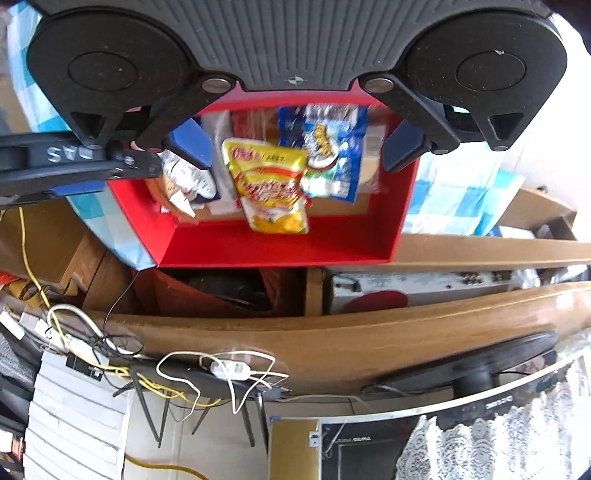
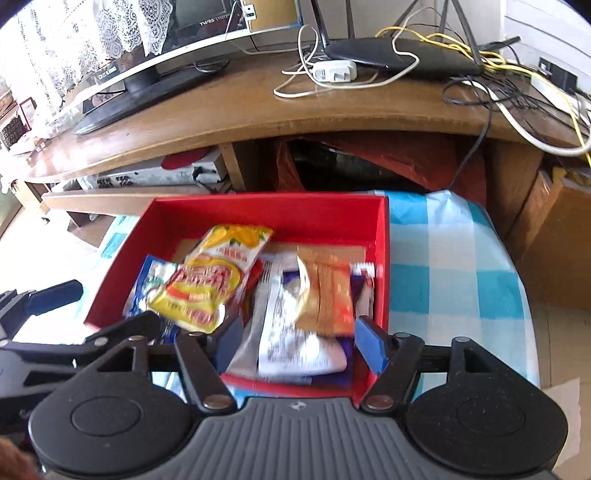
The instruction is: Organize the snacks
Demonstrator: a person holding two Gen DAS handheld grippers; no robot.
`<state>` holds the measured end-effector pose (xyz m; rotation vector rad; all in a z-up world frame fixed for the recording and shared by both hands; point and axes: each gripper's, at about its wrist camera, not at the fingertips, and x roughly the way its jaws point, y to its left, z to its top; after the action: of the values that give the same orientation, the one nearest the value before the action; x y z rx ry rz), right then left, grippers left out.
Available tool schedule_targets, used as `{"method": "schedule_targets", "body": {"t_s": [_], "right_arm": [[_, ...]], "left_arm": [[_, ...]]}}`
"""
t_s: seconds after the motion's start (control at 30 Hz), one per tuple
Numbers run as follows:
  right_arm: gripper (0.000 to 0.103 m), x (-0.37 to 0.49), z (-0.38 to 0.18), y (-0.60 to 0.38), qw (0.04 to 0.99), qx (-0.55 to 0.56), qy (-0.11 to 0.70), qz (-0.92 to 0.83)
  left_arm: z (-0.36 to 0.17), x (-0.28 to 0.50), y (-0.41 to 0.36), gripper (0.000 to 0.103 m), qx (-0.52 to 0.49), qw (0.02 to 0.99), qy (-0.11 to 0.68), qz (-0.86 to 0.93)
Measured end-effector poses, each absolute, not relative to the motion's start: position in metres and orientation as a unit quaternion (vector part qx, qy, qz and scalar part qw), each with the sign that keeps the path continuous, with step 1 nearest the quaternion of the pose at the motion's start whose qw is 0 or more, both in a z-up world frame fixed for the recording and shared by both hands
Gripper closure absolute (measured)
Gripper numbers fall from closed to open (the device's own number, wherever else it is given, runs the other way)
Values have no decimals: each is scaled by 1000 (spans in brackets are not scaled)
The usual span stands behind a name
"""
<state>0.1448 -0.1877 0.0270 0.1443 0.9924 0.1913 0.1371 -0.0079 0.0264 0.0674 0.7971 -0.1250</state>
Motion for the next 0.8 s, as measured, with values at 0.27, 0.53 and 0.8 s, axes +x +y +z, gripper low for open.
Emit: {"method": "schedule_targets", "body": {"t_s": [0.27,0.53,0.8], "right_arm": [[30,101,30,-195,871,72,478,83],[30,61,24,-192,862,65,494,94],[30,35,19,-190,857,65,503,97]], "left_arm": [[24,103,1,0,25,917,393,-64],[7,72,6,0,23,910,409,-60],[0,54,-1,0,42,902,425,-55]]}}
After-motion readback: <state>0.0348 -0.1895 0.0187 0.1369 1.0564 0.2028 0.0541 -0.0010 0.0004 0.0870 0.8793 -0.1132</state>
